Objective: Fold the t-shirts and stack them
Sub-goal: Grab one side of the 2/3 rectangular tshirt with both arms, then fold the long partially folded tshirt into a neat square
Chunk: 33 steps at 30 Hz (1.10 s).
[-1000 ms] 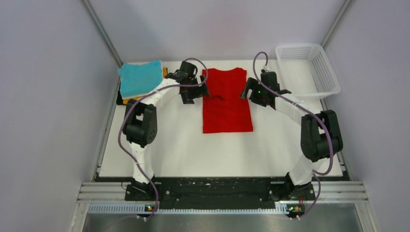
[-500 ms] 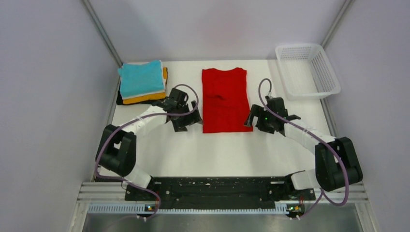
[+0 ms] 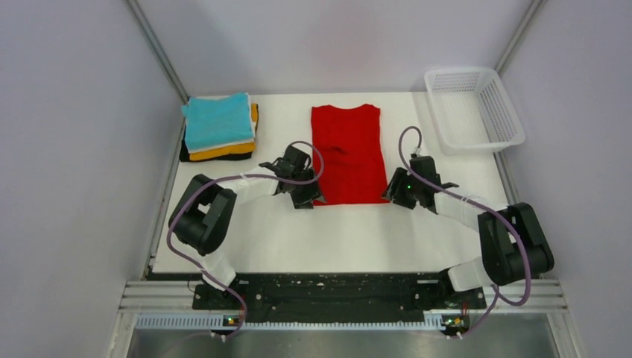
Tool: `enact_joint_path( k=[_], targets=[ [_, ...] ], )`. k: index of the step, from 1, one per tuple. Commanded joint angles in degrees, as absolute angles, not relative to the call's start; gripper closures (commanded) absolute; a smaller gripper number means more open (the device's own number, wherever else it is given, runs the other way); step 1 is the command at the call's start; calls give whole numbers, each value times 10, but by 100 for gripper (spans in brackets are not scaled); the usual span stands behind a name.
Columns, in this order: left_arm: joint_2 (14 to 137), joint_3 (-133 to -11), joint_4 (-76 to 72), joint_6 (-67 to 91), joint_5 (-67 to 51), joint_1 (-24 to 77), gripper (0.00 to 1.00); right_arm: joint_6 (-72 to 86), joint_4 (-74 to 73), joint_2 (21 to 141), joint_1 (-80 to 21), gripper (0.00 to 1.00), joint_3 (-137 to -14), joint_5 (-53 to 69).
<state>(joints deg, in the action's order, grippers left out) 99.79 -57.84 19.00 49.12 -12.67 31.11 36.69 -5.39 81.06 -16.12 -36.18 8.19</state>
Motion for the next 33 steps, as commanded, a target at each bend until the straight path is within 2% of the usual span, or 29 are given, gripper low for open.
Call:
enact_joint_path(
  k=[1, 3, 6, 7, 10, 11, 16, 21, 24, 29, 33],
  targets=[
    [1024, -573, 173, 511, -91, 313, 47, 369, -8, 833, -162, 53, -350, 83],
    [1031, -574, 175, 513, -91, 313, 57, 366, -8, 842, -162, 58, -351, 92],
    [1034, -570, 170, 518, -90, 314, 65, 361, -6, 849, -162, 62, -349, 91],
    [1035, -568, 168, 520, -85, 315, 71, 360, -5, 852, -162, 67, -349, 88],
    [1046, -574, 174, 528, -69, 314, 99, 354, -11, 860, -161, 88, -353, 106],
    [1050, -577, 176, 529, -66, 314, 100, 353, -11, 860, -161, 100, -348, 115],
    [1029, -542, 168, 541, -55, 316, 100, 337, -34, 836, -161, 100, -325, 153],
    [966, -458, 178, 554, -53, 330, 100, 307, -141, 770, -162, 100, -311, 180],
    [927, -431, 208, 572, -64, 358, 100, 300, -192, 724, -162, 100, -295, 245],
    [842, -447, 303, 588, -40, 416, 100, 258, -294, 668, -164, 100, -290, 319],
    [779, -482, 340, 569, -39, 429, 100, 269, -307, 620, -165, 100, -304, 387]
  ],
)
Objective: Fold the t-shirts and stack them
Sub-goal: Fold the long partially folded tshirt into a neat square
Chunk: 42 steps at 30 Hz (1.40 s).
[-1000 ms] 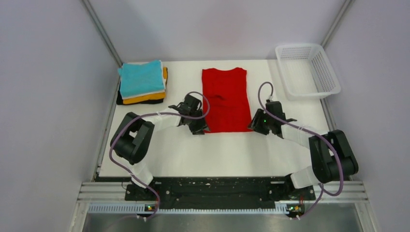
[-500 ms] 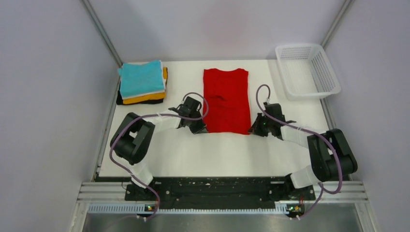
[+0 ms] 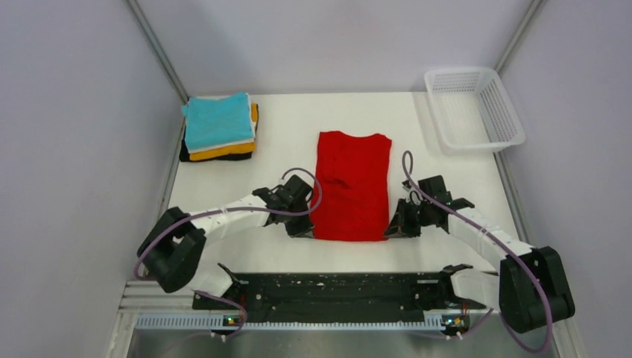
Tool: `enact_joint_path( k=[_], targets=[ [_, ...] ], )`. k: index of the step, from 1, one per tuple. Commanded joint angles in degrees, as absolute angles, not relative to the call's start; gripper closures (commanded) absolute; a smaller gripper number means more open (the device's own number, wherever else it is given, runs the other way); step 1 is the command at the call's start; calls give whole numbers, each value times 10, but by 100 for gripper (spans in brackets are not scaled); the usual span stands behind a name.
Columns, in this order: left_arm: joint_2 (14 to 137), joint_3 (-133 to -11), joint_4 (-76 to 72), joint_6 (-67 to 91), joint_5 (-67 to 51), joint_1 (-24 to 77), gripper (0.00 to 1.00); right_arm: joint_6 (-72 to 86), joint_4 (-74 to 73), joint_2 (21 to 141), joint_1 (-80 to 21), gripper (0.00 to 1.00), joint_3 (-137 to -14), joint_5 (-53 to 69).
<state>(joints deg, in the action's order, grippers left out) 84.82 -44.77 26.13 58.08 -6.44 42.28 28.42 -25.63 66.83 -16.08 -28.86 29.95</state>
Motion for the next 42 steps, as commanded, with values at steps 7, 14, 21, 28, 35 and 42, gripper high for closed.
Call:
enact_joint_path(
  k=[7, 14, 21, 28, 35, 42],
  targets=[
    [761, -584, 325, 517, 61, 426, 100, 275, -320, 583, -151, 100, -398, 298],
    [788, -680, 259, 437, 98, 388, 100, 264, -293, 627, -126, 100, -505, 244],
    [869, -785, 235, 379, 82, 331, 100, 268, -282, 702, -99, 100, -597, 200],
    [1002, -910, 233, 351, 47, 287, 100, 269, -258, 786, -64, 100, -658, 182],
    [1136, -1045, 263, 337, 21, 248, 100, 267, -217, 893, -39, 100, -708, 184],
    [1247, -1134, 272, 331, 3, 227, 100, 263, -188, 1009, -35, 100, -777, 176]
  ],
)
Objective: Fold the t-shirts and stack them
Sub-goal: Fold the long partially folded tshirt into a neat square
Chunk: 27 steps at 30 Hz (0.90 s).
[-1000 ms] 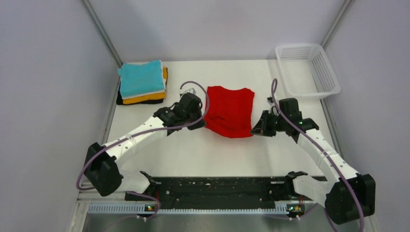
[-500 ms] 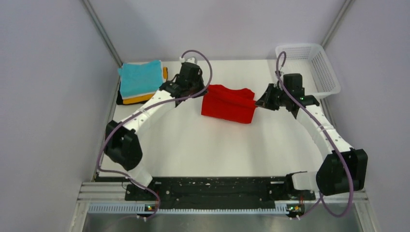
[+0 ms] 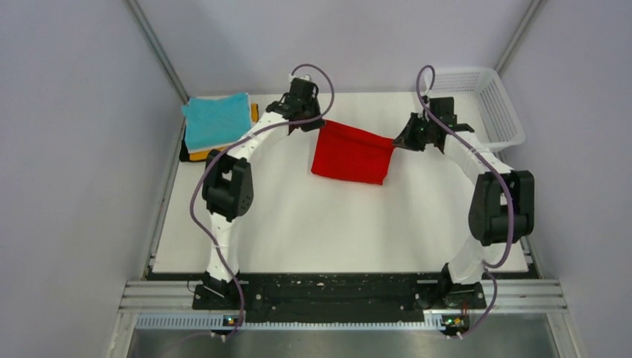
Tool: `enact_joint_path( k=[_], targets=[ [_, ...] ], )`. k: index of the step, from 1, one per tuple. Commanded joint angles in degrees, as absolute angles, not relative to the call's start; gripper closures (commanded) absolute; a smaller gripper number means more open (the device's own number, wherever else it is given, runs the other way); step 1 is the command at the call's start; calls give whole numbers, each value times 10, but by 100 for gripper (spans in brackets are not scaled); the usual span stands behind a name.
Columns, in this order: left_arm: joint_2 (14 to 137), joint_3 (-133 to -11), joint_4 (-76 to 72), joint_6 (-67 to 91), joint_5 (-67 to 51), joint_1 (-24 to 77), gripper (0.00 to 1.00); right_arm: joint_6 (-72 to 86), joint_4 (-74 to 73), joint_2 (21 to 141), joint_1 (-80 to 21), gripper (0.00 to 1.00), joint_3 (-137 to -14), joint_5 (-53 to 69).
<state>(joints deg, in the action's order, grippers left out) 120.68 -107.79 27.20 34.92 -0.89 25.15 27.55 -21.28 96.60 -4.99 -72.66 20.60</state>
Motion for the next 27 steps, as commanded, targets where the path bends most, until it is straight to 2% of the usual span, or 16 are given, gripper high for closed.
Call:
enact_joint_path(
  k=[1, 4, 7, 8, 9, 10, 12, 13, 14, 15, 18, 22, 27],
  targets=[
    [1260, -1146, 269, 330, -13, 223, 100, 261, -189, 1024, -35, 100, -786, 174],
    [1304, -1181, 271, 331, -46, 216, 100, 258, -184, 1070, -31, 100, -808, 174],
    [1328, -1205, 280, 331, -52, 211, 99, 251, -184, 1107, -30, 94, -837, 176],
    [1331, -1209, 282, 331, -58, 209, 91, 250, -184, 1115, -29, 87, -847, 176],
    [1332, -1211, 280, 331, -65, 208, 80, 251, -185, 1120, -30, 76, -855, 177],
    [1330, -1212, 277, 330, -75, 207, 65, 251, -186, 1120, -29, 65, -863, 180],
    [1320, -1212, 273, 326, -92, 207, 29, 254, -185, 1106, -30, 36, -867, 191],
    [1312, -1212, 272, 325, -95, 208, 16, 254, -185, 1093, -32, 27, -866, 195],
    [1303, -1211, 273, 326, -97, 207, 6, 254, -185, 1079, -35, 21, -860, 196],
    [1292, -1206, 273, 327, -100, 208, 2, 255, -182, 1060, -38, 17, -851, 201],
    [1244, -1159, 243, 337, -120, 212, 1, 280, -139, 1003, -54, 15, -795, 266],
    [1188, -1065, 180, 362, -178, 226, 1, 379, 16, 940, -94, 14, -671, 353],
    [1201, -1006, 139, 408, -236, 236, 1, 464, 151, 975, -118, 14, -602, 366]
  ],
)
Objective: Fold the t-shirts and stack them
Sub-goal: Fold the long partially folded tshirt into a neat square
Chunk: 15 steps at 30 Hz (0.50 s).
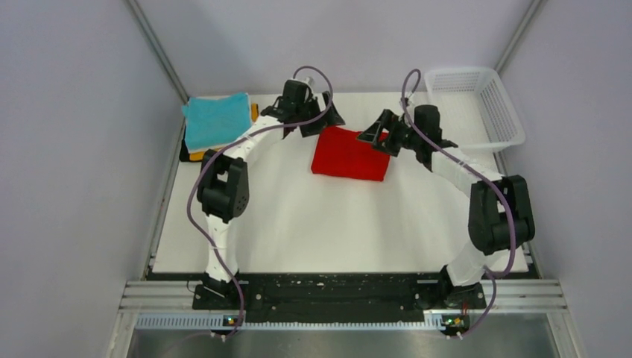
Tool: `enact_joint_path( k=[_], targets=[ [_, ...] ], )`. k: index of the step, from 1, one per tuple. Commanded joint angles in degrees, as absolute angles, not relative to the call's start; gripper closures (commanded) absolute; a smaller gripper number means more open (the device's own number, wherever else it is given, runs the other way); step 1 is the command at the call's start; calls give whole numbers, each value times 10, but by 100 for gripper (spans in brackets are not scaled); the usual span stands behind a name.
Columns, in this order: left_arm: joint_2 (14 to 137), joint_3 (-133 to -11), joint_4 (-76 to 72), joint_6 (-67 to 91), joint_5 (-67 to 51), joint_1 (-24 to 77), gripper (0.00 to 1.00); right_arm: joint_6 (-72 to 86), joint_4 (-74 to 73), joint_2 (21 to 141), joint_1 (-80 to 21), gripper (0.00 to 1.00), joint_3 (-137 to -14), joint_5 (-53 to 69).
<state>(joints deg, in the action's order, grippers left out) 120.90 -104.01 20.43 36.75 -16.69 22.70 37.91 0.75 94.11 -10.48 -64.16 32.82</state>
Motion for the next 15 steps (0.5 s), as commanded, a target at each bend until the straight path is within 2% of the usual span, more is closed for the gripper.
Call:
enact_joint_path(
  k=[1, 6, 15],
  targets=[
    [1208, -996, 126, 415, -256, 236, 1, 471, 162, 993, -118, 14, -594, 351],
    [1228, -919, 66, 444, -296, 237, 1, 506, 208, 1067, -118, 13, -538, 370],
    [1198, -735, 35, 461, -312, 238, 1, 448, 167, 1037, -118, 10, -383, 293]
  ],
)
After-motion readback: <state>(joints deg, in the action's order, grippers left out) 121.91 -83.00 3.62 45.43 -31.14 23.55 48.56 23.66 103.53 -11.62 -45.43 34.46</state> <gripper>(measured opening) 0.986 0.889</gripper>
